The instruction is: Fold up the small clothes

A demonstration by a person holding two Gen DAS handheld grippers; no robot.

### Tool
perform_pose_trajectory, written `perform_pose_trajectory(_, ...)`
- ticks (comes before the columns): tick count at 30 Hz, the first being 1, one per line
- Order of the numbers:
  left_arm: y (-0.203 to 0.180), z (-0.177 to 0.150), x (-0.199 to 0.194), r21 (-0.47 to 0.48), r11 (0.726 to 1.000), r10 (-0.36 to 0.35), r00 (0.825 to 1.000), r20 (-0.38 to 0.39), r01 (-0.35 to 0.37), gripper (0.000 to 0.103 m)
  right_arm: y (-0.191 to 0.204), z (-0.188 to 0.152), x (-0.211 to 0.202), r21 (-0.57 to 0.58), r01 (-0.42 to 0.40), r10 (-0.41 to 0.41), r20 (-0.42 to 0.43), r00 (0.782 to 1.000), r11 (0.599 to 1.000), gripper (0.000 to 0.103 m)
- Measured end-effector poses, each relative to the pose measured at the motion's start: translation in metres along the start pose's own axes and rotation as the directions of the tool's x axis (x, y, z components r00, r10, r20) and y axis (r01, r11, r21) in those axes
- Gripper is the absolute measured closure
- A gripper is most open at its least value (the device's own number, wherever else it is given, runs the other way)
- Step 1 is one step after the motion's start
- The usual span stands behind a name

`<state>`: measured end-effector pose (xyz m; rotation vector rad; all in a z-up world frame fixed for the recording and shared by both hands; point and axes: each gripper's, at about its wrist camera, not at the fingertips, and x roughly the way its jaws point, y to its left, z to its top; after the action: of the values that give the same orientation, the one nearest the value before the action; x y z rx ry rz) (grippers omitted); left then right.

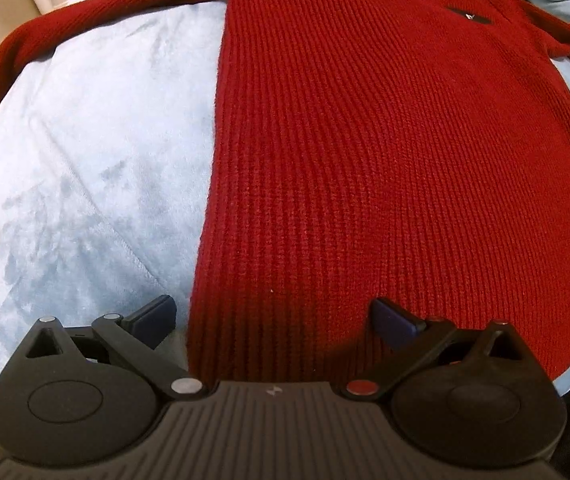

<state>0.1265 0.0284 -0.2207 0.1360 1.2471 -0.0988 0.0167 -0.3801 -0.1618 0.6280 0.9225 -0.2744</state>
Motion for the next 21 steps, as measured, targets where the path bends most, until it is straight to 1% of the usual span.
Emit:
perform_pose_trajectory(1,0.000,0.001,-0.001,-0.002,1.000,0.001,1.000,-0.004,-0.001,0.000,-0.003,0.000,0.007,-0.018,0.022,-0.022,-0.013,1.000,1.000,0.018)
perform_pose_trajectory(2,0.000,0.001,-0.002,-0.003,1.000,0.004,1.000,-0.004,-0.004,0.005,-0.006,0.001,0.016,-0.028,0.042,-0.043,-0.037,0.998,0.999,0.017)
perform_pose_trajectory(3,-0.001,0.002,-0.005,-0.001,1.000,0.003,1.000,0.006,-0.003,0.019,-0.009,0.002,0.024,-0.012,0.039,-0.040,-0.076,0.996,0.999,0.014)
perform_pose_trajectory(4,-0.001,0.002,-0.009,0.002,1.000,-0.027,0.999,0.021,0.027,0.028,-0.008,0.005,0.025,-0.014,0.028,-0.029,-0.075,0.997,1.000,0.014)
perform_pose_trajectory(5,-0.002,0.003,-0.015,-0.006,1.000,-0.029,0.999,0.032,0.029,0.042,-0.003,0.007,0.026,-0.044,-0.001,-0.003,-0.100,0.995,0.999,0.020)
perform_pose_trajectory(6,-0.001,0.003,-0.018,-0.015,0.999,-0.029,0.999,0.038,0.029,0.055,0.003,0.008,0.027,-0.083,-0.030,0.019,-0.131,0.991,0.996,0.044)
perform_pose_trajectory(7,0.002,0.003,-0.023,-0.030,0.998,-0.047,0.998,0.043,0.049,0.062,0.010,0.007,0.025,-0.133,-0.045,0.027,-0.135,0.990,0.990,0.066)
perform_pose_trajectory(8,0.005,0.003,-0.026,-0.048,0.997,-0.060,0.997,0.049,0.063,0.069,0.016,0.006,0.025,-0.182,-0.048,0.022,-0.144,0.989,0.982,0.082)
perform_pose_trajectory(9,0.009,0.003,-0.029,-0.060,0.995,-0.070,0.996,0.052,0.073,0.072,0.019,0.004,0.024,-0.213,-0.044,0.013,-0.143,0.990,0.976,0.085)
perform_pose_trajectory(11,0.013,0.001,-0.037,-0.070,0.994,-0.081,0.994,0.066,0.086,0.075,0.019,0.007,0.015,-0.212,-0.039,0.013,-0.123,0.992,0.977,0.096)
perform_pose_trajectory(12,0.016,-0.001,-0.041,-0.071,0.993,-0.090,0.993,0.072,0.095,0.076,0.016,0.011,0.009,-0.191,-0.042,0.021,-0.113,0.993,0.981,0.096)
perform_pose_trajectory(14,0.020,-0.003,-0.048,-0.060,0.992,-0.110,0.990,0.085,0.115,0.076,0.006,0.018,-0.007,-0.127,-0.077,0.066,-0.092,0.994,0.989,0.096)
perform_pose_trajectory(15,0.022,-0.005,-0.049,-0.049,0.992,-0.111,0.990,0.088,0.116,0.075,0.002,0.020,-0.013,-0.118,-0.084,0.075,-0.082,0.994,0.989,0.096)
perform_pose_trajectory(16,0.022,-0.007,-0.047,-0.039,0.992,-0.113,0.990,0.087,0.117,0.074,0.001,0.020,-0.016,-0.121,-0.082,0.073,-0.078,0.994,0.989,0.096)
perform_pose_trajectory(18,0.023,-0.010,-0.038,-0.045,0.994,-0.100,0.992,0.077,0.104,0.070,-0.001,0.018,-0.010,-0.129,-0.067,0.055,-0.101,0.993,0.989,0.096)
perform_pose_trajectory(19,0.025,-0.008,-0.033,-0.057,0.993,-0.098,0.992,0.076,0.103,0.069,0.000,0.014,-0.001,-0.129,-0.060,0.042,-0.139,0.989,0.990,0.095)
perform_pose_trajectory(20,0.026,-0.009,-0.032,-0.067,0.992,-0.098,0.992,0.080,0.104,0.066,0.001,0.011,0.009,-0.132,-0.066,0.040,-0.186,0.982,0.989,0.092)
perform_pose_trajectory(21,0.027,-0.011,-0.032,-0.078,0.991,-0.099,0.992,0.081,0.106,0.059,0.003,0.007,0.013,-0.142,-0.059,0.030,-0.199,0.979,0.988,0.081)
